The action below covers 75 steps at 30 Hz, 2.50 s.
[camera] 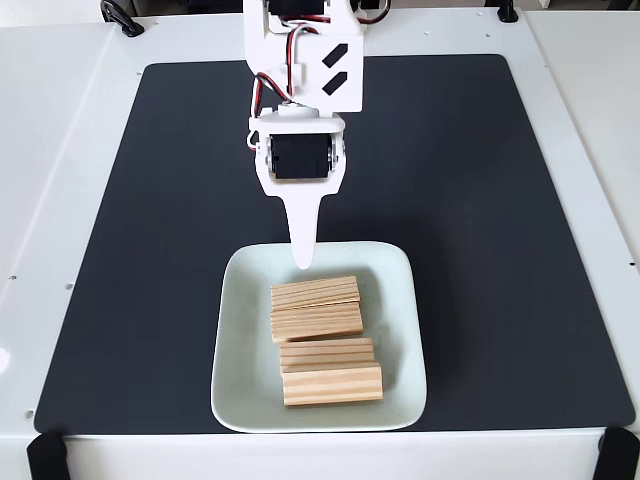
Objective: Pick up the wooden block and place them on the plate.
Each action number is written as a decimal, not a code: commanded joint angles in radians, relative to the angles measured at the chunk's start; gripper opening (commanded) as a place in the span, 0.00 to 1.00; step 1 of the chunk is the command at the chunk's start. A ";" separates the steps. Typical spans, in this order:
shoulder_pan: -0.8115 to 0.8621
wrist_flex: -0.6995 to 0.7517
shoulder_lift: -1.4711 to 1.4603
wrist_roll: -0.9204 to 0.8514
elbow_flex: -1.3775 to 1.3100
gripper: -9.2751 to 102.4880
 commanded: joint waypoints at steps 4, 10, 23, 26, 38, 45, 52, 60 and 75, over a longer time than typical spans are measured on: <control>-0.009 -0.425 0.304 0.003 0.405 0.08; -0.012 -0.709 0.555 0.005 0.753 0.08; -0.043 -0.716 1.100 0.052 1.192 0.08; -0.043 -0.716 1.272 0.052 1.313 0.08; -0.051 -0.716 1.894 0.075 1.664 0.08; -0.012 -0.704 2.149 0.150 1.753 0.08; 0.044 -0.713 2.218 0.138 1.859 0.08; 0.041 -0.703 2.224 0.135 1.980 0.08; 0.046 -0.224 2.227 0.152 2.000 0.08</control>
